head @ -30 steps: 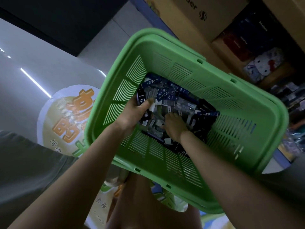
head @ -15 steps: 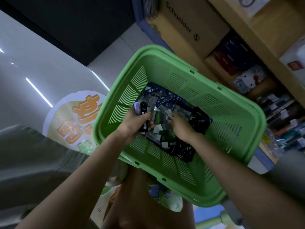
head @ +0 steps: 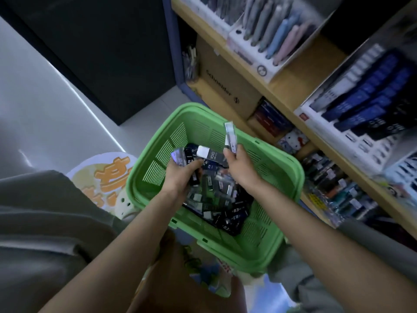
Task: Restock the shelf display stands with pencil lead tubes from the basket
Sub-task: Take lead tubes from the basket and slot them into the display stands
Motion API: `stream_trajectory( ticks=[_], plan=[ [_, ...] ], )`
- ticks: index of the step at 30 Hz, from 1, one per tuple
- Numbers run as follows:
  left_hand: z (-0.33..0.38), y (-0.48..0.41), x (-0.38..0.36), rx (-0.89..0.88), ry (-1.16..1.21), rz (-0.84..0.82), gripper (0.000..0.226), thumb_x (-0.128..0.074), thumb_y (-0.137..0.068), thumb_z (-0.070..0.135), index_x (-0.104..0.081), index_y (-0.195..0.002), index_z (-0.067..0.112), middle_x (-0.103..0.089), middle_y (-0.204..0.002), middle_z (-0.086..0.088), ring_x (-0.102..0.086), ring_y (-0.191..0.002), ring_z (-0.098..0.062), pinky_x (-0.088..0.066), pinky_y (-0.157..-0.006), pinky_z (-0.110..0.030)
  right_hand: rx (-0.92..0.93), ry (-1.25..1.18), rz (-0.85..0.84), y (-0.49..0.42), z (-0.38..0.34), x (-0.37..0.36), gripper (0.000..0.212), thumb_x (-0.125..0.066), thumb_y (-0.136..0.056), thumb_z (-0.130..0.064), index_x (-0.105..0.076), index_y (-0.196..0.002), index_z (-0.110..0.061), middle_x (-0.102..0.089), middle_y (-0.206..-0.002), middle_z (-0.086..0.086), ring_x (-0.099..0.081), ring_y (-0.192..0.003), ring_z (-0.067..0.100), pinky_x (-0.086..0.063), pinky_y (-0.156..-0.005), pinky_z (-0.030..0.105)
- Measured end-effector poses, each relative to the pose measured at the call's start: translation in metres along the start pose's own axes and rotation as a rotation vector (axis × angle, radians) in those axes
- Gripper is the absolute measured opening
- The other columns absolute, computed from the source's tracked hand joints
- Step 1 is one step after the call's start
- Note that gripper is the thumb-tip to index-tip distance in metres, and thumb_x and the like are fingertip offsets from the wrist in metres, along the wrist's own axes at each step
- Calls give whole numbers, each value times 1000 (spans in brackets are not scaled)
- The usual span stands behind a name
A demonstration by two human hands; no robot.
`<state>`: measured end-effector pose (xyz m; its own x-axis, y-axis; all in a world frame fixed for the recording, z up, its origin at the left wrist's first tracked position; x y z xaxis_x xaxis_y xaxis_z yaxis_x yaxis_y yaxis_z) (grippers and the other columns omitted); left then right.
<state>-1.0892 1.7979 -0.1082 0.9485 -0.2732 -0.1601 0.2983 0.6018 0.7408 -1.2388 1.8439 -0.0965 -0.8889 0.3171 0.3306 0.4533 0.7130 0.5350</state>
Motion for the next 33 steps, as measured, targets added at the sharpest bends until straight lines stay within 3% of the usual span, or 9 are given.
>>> stream_trajectory(
  ticks=[2, 3, 7, 10, 16, 19, 23, 27, 33],
  plan=[
    [15, 12, -17, -80, 18, -79, 22, -65, -86, 4, -48, -99, 7, -57, -70, -3, -58, -54, -10, -50, -50, -24, -4, -30, -8, 8, -14, 5, 12, -37, -102, -26, -40, -96, -16, -47, -89, 5, -57, -68, 16, -54, -77, 45],
    [23, 19, -25, -112, 25, -112, 19, -65, -86, 5, -49, -96, 8, -56, -70, -3, -56, -55, -10, -50, -52, -24, 5, -45, -23, 13, -22, 8, 11, -37, -102, -24, -40, -98, -14, -47, -91, 7, -56, -75, 19, -54, -78, 44],
    [45, 42, -43, -180, 88, -115, 13, -68, -84, 11, -57, -91, 8, -66, -70, -4, -63, -57, -12, -50, -49, -24, 45, -65, -153, 39, -51, 18, 27, -37, -102, -22, -42, -124, -7, -51, -113, 14, -55, -91, 19, -55, -66, 25],
    [58, 57, -53, -183, 95, -101, 14, -71, -83, 13, -64, -94, 8, -71, -82, -9, -68, -66, -21, -55, -56, -31, 89, -74, -236, 65, -68, 24, 32, -37, -103, -22, -42, -132, -14, -52, -102, 8, -56, -80, 11, -55, -63, 20],
    [82, 85, -62, -147, -20, -137, 12, -70, -82, 20, -62, -85, 13, -65, -66, -1, -59, -60, -17, -48, -62, -29, 170, -66, -89, 95, -99, 70, 27, -38, -102, -17, -44, -128, -9, -60, -91, 3, -61, -77, 12, -54, -61, 19],
    [95, 97, -69, -138, -49, -172, 13, -70, -81, 20, -59, -86, 14, -60, -67, -1, -53, -57, -15, -43, -57, -27, 226, -114, -71, 111, -114, 85, 19, -35, -103, -15, -41, -121, -13, -61, -83, 4, -60, -67, 12, -51, -55, 16],
    [115, 119, -95, -187, -72, -295, 18, -72, -79, 22, -63, -92, 13, -63, -62, 2, -55, -50, -10, -42, -51, -24, 243, -105, -36, 125, -130, 91, 27, -36, -102, -14, -40, -129, -12, -58, -86, 2, -60, -63, 11, -51, -51, 16],
    [135, 137, -112, -253, -105, -336, 11, -74, -78, 16, -64, -80, 12, -65, -54, 4, -58, -42, -6, -41, -40, -16, 234, -77, 23, 131, -143, 98, 24, -38, -102, -13, -42, -125, -9, -58, -79, 1, -59, -58, 10, -51, -52, 20],
    [160, 137, -115, -273, -172, -279, 19, -79, -72, 18, -67, -86, 11, -70, -72, -3, -63, -56, -11, -43, -38, -14, 242, -132, 18, 139, -161, 103, 32, -35, -103, -14, -42, -134, -8, -62, -93, 12, -61, -69, 16, -55, -61, 21]
  ],
)
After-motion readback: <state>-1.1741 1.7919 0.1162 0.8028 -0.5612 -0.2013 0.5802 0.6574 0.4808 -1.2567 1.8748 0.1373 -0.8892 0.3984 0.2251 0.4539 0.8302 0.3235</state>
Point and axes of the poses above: each hand's wrist, its own y-axis away from the middle knuckle, its own x-axis out of the back of the hand, z = x × y, the point moved 8 cm from there along -y, towards the middle knuckle
